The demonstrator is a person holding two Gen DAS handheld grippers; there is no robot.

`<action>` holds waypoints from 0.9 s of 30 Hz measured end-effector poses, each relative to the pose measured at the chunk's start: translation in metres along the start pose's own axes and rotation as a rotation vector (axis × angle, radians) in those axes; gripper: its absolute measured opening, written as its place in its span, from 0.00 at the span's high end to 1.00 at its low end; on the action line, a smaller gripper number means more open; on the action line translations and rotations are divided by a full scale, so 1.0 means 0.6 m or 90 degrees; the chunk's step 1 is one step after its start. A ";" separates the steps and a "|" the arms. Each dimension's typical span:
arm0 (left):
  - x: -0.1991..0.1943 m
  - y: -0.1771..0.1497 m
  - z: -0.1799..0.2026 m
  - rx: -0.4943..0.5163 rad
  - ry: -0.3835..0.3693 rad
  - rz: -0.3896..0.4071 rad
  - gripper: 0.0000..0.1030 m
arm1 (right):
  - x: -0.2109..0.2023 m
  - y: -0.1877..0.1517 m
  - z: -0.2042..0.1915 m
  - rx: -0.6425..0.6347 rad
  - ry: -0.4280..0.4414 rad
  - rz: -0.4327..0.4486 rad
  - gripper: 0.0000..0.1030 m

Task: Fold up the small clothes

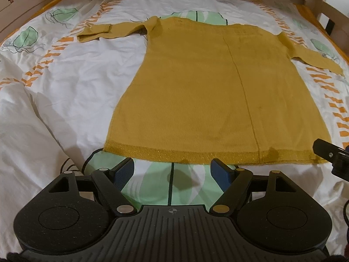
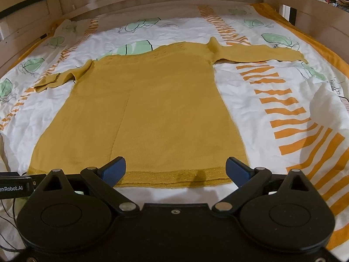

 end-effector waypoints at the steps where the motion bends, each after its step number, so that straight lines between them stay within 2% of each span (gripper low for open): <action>1: 0.000 0.000 0.001 0.000 -0.001 -0.001 0.26 | 0.000 0.000 0.000 0.001 0.000 0.000 0.04; 27: 0.005 0.001 -0.001 -0.003 -0.007 -0.017 0.26 | 0.005 -0.001 -0.007 -0.005 0.008 -0.011 0.04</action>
Point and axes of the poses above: each gripper's, at about its wrist camera, not at the fingertips, and x roughly the way its jaws point, z to its right, y to its top, the point moved 1 cm from there along x, roughly the way its jaws point, and after that the axes turned 6 degrees about -z, right-handed, at the moved point
